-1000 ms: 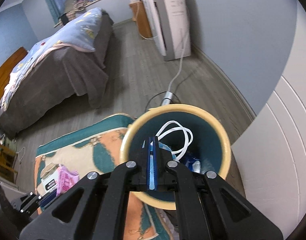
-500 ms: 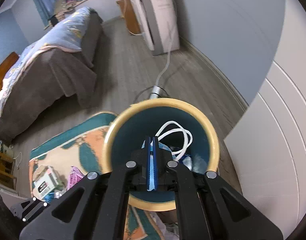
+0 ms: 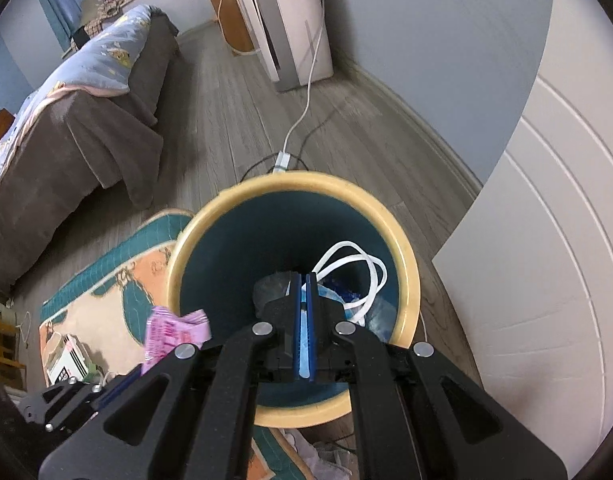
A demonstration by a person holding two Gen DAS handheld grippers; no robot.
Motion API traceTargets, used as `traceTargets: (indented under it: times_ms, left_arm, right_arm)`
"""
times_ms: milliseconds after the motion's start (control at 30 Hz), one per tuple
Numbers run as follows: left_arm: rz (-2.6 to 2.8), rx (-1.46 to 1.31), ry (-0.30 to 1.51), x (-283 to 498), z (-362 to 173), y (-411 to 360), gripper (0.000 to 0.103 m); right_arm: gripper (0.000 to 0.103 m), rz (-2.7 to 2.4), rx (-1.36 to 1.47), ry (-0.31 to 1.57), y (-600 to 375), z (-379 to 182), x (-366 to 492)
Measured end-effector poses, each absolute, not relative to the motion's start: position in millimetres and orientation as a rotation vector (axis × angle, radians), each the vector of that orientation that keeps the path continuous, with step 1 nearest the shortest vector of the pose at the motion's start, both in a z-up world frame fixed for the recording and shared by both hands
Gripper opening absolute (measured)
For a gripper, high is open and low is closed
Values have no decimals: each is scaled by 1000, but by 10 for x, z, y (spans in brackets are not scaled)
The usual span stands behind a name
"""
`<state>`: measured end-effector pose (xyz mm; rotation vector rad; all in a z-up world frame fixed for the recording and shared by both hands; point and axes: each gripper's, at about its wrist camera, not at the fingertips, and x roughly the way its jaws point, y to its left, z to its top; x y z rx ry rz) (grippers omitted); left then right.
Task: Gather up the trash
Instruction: 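Carry the pink wrapper and blue mask over the bin with both tools, then open both tools to drop the wrapper and mask into the bin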
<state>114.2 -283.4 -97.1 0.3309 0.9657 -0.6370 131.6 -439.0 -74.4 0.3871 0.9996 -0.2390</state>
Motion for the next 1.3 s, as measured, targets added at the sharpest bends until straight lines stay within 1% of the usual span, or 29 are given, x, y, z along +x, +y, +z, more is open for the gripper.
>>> traceTargets:
  times_ms: [167,333,500,567,600,633,667,700,733,767,800,833,867,900,933,967,1000,1067,1300]
  left_arm:
    - [-620,271,933,1307,-895,-2873,12]
    - [-619,295,861,1417,-748,-3013,12]
    - [-605,287,819,1503,-639,-3065,17]
    - [-594,283,815,1518,-629,-3045,26]
    - [-588,281,811,1520,-627,-3029,35]
    - [-589,276,808,1523,-630,-3009,41]
    - [-588,275,806,1516,-629,-2996,45]
    - [-583,274,805,1516,-636,-2976,47]
    - [-578,272,807,1516,-642,-2954,52]
    - [-574,269,808,1515,-646,-2933,58]
    - [-569,262,806,1505,-641,-2896,62]
    - [-565,257,803,1502,-630,-2869,70]
    - [-561,253,800,1501,-618,-2847,81]
    - [-548,249,792,1482,-601,-2803,85]
    - [-537,249,785,1468,-590,-2770,90]
    - [-529,252,778,1452,-583,-2741,92]
    - [-525,257,775,1428,-568,-2704,92]
    - [-518,271,777,1384,-541,-2637,92]
    - [-486,272,765,1190,-335,-2107,94]
  right_arm:
    - [2,-244,379,892,-4382,-547,1315]
    - [2,-236,379,809,-4382,-417,1326]
    - [3,-242,410,792,-4395,-412,1356]
    - [4,-241,399,807,-4372,-430,1381]
    - [5,-240,395,813,-4364,-433,1383]
    - [7,-238,394,820,-4355,-441,1383]
    - [14,-238,394,822,-4355,-446,1377]
    - [25,-240,394,822,-4354,-443,1374]
    - [30,-241,393,822,-4353,-436,1374]
    - [39,-240,392,821,-4341,-430,1374]
    - [43,-237,391,822,-4340,-422,1367]
    - [45,-235,388,823,-4327,-416,1373]
    - [53,-231,383,824,-4312,-409,1358]
    - [64,-226,380,827,-4288,-406,1360]
    - [70,-221,376,827,-4261,-396,1362]
    - [83,-216,372,825,-4234,-385,1365]
    - [93,-213,371,825,-4204,-380,1363]
    - [97,-200,375,825,-4157,-356,1369]
    - [97,-178,366,843,-3911,-243,1418]
